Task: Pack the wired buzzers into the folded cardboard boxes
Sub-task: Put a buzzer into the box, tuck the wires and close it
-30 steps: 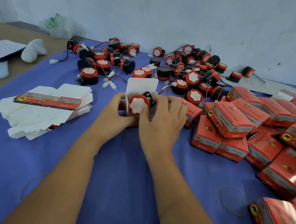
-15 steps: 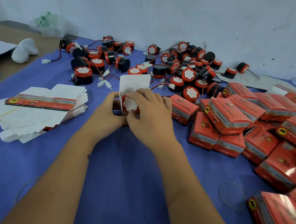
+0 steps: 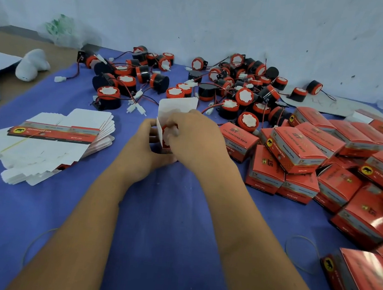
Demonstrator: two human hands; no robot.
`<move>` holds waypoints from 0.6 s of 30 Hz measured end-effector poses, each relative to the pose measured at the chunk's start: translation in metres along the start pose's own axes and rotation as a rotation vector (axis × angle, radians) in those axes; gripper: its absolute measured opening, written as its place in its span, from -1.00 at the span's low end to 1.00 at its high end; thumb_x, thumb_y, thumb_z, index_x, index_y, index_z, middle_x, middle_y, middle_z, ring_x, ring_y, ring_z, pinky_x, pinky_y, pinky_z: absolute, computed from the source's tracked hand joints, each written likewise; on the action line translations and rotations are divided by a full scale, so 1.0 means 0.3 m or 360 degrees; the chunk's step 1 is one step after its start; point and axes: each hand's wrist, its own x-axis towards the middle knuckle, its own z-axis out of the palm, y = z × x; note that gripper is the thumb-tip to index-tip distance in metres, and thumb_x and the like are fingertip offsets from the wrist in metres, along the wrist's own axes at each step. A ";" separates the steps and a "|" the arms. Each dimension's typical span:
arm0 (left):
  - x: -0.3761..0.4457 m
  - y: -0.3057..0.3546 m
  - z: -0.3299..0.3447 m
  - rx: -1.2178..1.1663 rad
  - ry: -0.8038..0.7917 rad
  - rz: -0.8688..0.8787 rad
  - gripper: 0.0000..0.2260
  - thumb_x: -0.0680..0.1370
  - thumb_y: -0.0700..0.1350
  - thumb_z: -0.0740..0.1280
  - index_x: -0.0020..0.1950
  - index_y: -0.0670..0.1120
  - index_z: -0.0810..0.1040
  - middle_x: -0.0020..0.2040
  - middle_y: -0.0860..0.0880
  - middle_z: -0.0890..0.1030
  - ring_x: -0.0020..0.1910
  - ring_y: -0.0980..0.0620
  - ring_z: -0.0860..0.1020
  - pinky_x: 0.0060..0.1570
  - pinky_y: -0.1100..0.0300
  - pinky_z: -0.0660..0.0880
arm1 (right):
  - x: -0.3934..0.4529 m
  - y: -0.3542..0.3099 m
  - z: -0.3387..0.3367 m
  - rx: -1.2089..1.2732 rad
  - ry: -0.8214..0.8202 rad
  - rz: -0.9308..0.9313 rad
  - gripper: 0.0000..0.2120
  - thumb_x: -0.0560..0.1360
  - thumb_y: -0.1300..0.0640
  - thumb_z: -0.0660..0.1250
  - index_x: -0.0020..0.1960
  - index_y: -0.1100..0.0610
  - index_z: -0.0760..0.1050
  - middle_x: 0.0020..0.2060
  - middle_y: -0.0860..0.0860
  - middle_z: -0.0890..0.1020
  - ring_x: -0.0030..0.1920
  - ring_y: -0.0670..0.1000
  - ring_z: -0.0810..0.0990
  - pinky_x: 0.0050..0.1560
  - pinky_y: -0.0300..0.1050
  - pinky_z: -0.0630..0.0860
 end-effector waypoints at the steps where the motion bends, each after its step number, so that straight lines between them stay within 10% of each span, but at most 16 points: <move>1: 0.000 0.000 0.000 0.0010 0.0005 0.0003 -0.45 0.39 -0.23 0.54 0.09 0.26 0.34 0.09 0.12 0.56 0.05 0.11 0.59 -0.08 0.32 0.48 | 0.004 -0.008 -0.001 -0.0027 -0.0013 0.0017 -0.75 0.59 0.13 0.19 0.23 0.03 0.52 0.06 0.05 0.55 0.00 0.09 0.54 0.04 -0.01 0.52; 13: 0.000 -0.005 0.007 0.0100 0.0062 -0.0012 -0.48 0.46 -0.32 0.43 0.23 0.15 0.32 0.02 0.23 0.55 -0.02 0.28 0.56 -0.18 0.35 0.46 | -0.024 -0.027 0.116 -0.0009 0.0069 0.0229 -0.93 0.61 0.10 0.10 -0.02 0.07 0.31 -0.10 0.02 0.52 -0.08 0.06 0.45 0.37 0.20 0.04; 18: -0.005 0.010 0.004 0.0057 0.0152 0.0012 -0.58 0.46 -0.27 0.44 0.10 0.16 0.40 -0.02 0.21 0.56 -0.17 0.46 0.53 -0.29 0.51 0.45 | -0.061 -0.012 0.162 0.0262 0.0845 0.0099 -0.79 0.54 0.11 0.25 0.14 0.11 0.51 0.15 0.03 0.45 0.17 0.05 0.38 0.20 -0.09 0.23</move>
